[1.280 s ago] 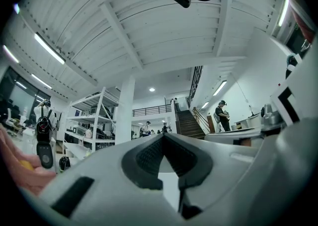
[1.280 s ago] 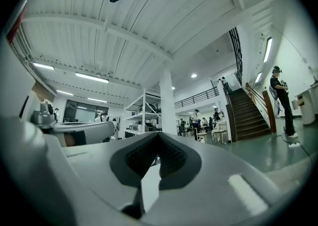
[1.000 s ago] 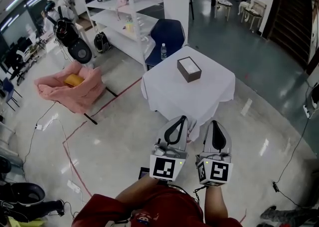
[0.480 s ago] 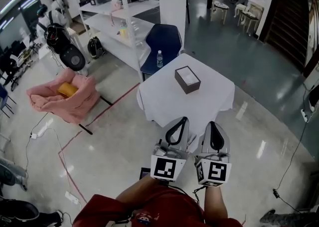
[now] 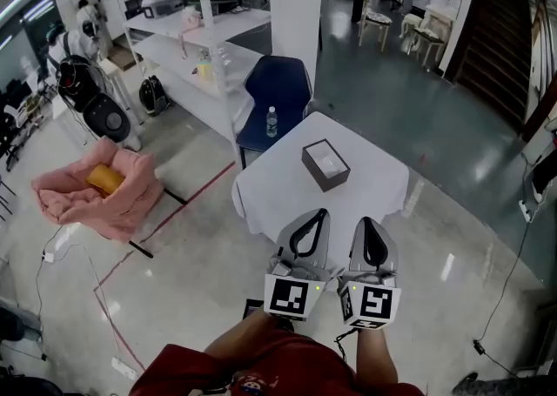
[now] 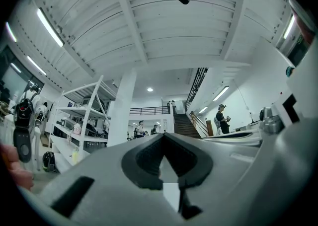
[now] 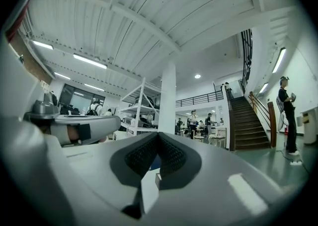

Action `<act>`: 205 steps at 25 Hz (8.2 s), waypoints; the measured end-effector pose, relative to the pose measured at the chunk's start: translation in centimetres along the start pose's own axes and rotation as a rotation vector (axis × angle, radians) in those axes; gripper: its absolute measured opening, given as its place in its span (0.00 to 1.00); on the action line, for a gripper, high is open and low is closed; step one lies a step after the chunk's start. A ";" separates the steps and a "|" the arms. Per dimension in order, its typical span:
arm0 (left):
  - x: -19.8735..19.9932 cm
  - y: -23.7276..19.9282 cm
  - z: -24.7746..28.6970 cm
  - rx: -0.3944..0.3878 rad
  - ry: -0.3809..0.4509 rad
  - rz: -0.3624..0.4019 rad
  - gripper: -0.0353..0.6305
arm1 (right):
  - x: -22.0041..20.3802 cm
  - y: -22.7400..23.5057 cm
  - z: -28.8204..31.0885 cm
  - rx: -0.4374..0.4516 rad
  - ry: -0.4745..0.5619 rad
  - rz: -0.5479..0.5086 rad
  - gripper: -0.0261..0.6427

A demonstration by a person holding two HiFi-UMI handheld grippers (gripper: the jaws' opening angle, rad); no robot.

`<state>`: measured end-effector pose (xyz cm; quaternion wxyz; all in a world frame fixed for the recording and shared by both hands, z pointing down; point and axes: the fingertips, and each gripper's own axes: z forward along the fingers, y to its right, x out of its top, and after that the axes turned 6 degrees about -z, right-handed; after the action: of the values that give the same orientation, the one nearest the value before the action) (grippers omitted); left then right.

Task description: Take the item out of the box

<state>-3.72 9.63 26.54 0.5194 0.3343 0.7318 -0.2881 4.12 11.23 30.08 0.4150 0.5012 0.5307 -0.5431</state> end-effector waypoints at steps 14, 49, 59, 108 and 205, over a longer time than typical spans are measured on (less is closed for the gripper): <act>-2.3 -9.8 8.3 -0.006 -0.018 -0.025 0.06 | 0.4 -1.5 12.6 -0.008 0.005 -0.060 0.04; -10.3 -6.2 31.7 0.115 -0.044 0.042 0.06 | -5.2 18.7 29.5 0.079 0.049 0.033 0.04; -12.4 -5.3 35.2 0.209 -0.057 0.090 0.06 | -7.6 22.4 32.2 0.168 0.048 0.069 0.04; -32.3 -27.1 36.9 0.234 -0.396 -0.005 0.06 | -36.0 7.4 51.8 0.350 -0.519 0.017 0.08; -24.3 -19.3 31.3 0.373 -0.184 0.008 0.06 | -35.4 9.5 40.4 0.412 -0.817 -0.084 0.05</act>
<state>4.61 -30.88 41.93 0.5143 0.3998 0.6139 -0.4458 14.68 -32.65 60.77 0.4595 0.2963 0.2244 -0.8067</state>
